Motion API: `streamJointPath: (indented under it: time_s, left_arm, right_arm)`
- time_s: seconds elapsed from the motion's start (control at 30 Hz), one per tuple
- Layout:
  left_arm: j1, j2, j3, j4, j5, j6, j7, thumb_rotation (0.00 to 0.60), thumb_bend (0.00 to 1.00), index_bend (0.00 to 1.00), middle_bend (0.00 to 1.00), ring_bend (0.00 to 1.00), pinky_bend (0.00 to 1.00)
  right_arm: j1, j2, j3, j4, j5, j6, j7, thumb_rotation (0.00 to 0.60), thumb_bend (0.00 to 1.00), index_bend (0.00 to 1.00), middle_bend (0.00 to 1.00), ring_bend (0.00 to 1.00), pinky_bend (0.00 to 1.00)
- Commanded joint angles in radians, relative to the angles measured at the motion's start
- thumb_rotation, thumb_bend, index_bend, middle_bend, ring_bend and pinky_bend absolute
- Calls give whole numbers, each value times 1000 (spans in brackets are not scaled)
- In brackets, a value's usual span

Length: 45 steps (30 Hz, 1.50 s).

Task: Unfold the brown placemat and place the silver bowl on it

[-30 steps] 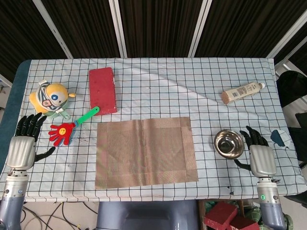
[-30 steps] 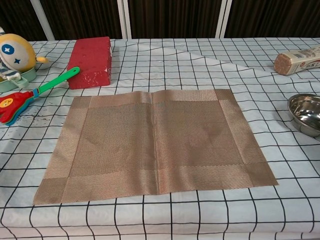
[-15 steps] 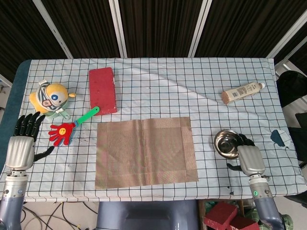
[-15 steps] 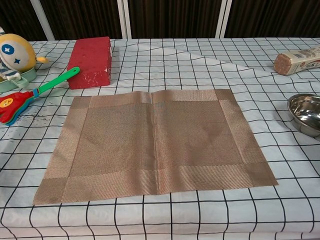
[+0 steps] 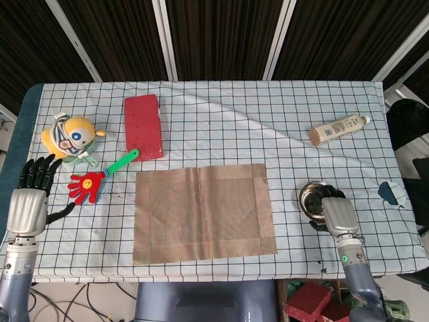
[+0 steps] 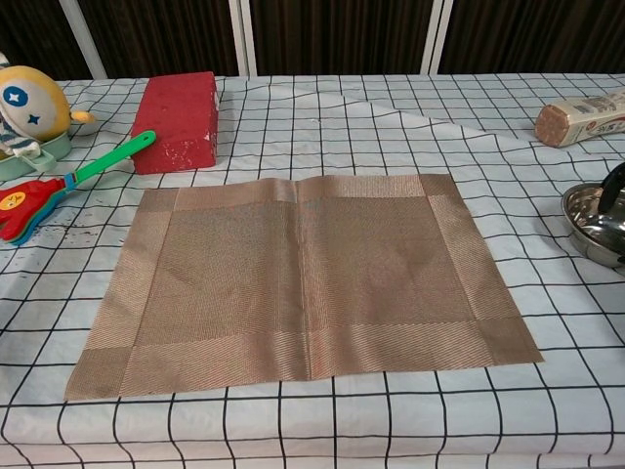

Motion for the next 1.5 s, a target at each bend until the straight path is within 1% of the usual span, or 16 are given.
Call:
streamJointPath:
  time_s: [0.03, 0.2, 0.3, 0.37, 0.47, 0.53, 0.63, 0.73, 0.83, 1.0, 1.1, 1.2, 1.4, 1.5]
  left_arm:
    - [0, 4, -1, 0, -1, -3, -8, 600, 9, 89, 38, 35, 43]
    - [-2, 8, 1, -1, 0, -8, -17, 600, 9, 89, 38, 34, 43]
    - [-2, 10, 2, -3, 0, -10, -22, 600, 8, 89, 38, 34, 43]
    - [-2, 11, 1, -4, -1, -10, -25, 600, 9, 89, 38, 35, 43]
    - [-2, 13, 1, -5, -1, -10, -29, 600, 9, 89, 38, 34, 43]
    - [-2, 14, 1, -6, -2, -11, -31, 600, 9, 89, 38, 34, 43]
    - [-2, 14, 1, -7, -2, -13, -33, 600, 9, 89, 38, 34, 43]
    - [-2, 15, 1, -8, -2, -13, -35, 600, 9, 89, 38, 35, 43]
    - [-2, 16, 1, -8, -3, -13, -37, 600, 9, 89, 38, 34, 43]
    - [-3, 16, 2, -9, -3, -15, -39, 600, 9, 89, 38, 34, 43]
    - [-3, 17, 2, -10, -3, -15, -40, 600, 9, 89, 38, 34, 43]
    - [-3, 17, 2, -10, -2, -16, -41, 600, 9, 89, 38, 34, 43]
    - [-3, 19, 5, -11, 1, -15, -43, 600, 9, 89, 38, 35, 43]
    - [-2, 20, 6, -11, 3, -14, -45, 600, 9, 89, 39, 34, 43]
  right_arm:
    - [12, -23, 7, 30, 32, -13, -14, 600, 150, 390, 187, 122, 190]
    - [22, -48, 10, 67, 71, -23, -26, 600, 183, 413, 207, 122, 191]
    - [28, -58, 8, 87, 81, -26, -36, 600, 226, 443, 225, 125, 193]
    - [32, -66, 7, 99, 88, -28, -41, 600, 276, 478, 249, 136, 199]
    - [35, -74, 7, 108, 89, -26, -39, 600, 415, 544, 311, 172, 213]
    - [37, -79, 6, 113, 82, -21, -35, 600, 478, 587, 349, 199, 230]
    - [38, -83, 3, 119, 74, -16, -30, 600, 544, 654, 405, 235, 251]
    - [38, -87, 1, 124, 67, -11, -20, 600, 587, 709, 451, 266, 272]
    - [36, -89, -2, 128, 53, -4, -4, 600, 622, 736, 473, 270, 274]
    - [34, -88, -5, 121, 10, 20, 26, 600, 632, 757, 490, 270, 274]
    - [36, -83, -3, 106, -34, 46, 45, 600, 633, 771, 501, 277, 280]
    - [39, -79, 3, 82, -77, 75, 67, 600, 632, 774, 502, 281, 298]
    - [50, -81, 17, 35, -155, 126, 99, 600, 632, 790, 508, 283, 298]
    - [57, -87, 23, 23, -175, 139, 103, 600, 632, 793, 510, 288, 298]
